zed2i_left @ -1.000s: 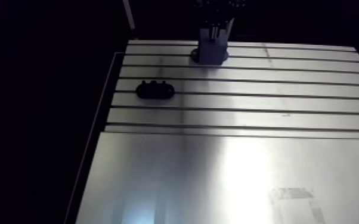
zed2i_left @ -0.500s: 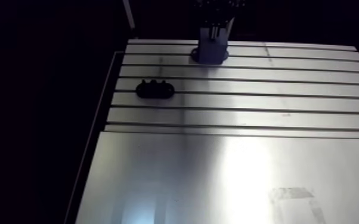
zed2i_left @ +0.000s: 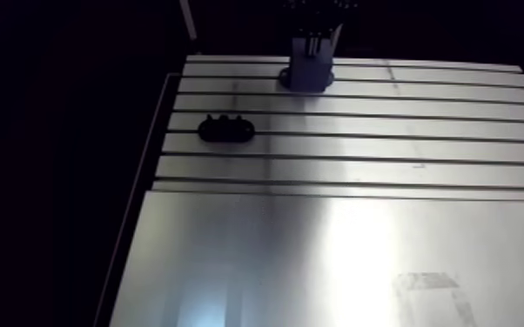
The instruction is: Pick up the M10 bolt and insert it into the hex recess until seated.
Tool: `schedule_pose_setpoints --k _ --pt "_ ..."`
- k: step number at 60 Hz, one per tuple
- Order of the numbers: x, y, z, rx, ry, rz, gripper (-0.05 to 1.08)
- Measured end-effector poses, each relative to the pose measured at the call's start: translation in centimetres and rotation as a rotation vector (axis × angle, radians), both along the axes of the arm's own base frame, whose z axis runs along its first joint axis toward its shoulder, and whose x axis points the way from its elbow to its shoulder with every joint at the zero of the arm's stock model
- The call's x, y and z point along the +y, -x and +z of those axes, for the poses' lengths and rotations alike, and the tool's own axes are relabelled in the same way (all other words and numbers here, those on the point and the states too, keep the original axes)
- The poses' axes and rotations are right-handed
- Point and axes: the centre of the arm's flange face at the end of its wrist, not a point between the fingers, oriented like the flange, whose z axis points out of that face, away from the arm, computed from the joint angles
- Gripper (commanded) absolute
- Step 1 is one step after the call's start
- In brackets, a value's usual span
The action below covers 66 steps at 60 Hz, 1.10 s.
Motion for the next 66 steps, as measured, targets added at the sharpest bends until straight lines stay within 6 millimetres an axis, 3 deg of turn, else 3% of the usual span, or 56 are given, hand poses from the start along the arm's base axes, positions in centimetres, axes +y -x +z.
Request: schedule_pose_setpoints --k 31,33,34,35,36,37,39,41,42,57,66 --pt "0.0 -0.2 1.5 0.016 0.004 0.001 1.04" --pt "0.0 -0.2 1.6 0.018 0.004 0.001 0.98" --pt "0.0 -0.2 1.7 0.019 0.005 0.001 0.83" --pt "0.0 -0.2 1.7 0.02 0.005 0.001 0.83" --pt "0.0 -0.2 1.8 0.02 0.005 0.001 0.61" --pt "0.0 -0.2 1.8 0.021 0.005 0.001 0.61" --pt "0.0 -0.3 1.9 0.021 0.005 0.001 0.15" --pt "0.0 -0.3 2.0 0.02 0.006 0.001 0.15" --pt "0.0 -0.3 2.1 0.019 0.006 0.001 0.03" --pt "0.0 -0.6 2.8 -0.006 0.006 0.002 0.01" --pt "0.0 -1.2 4.2 -0.013 0.006 0.005 0.01"
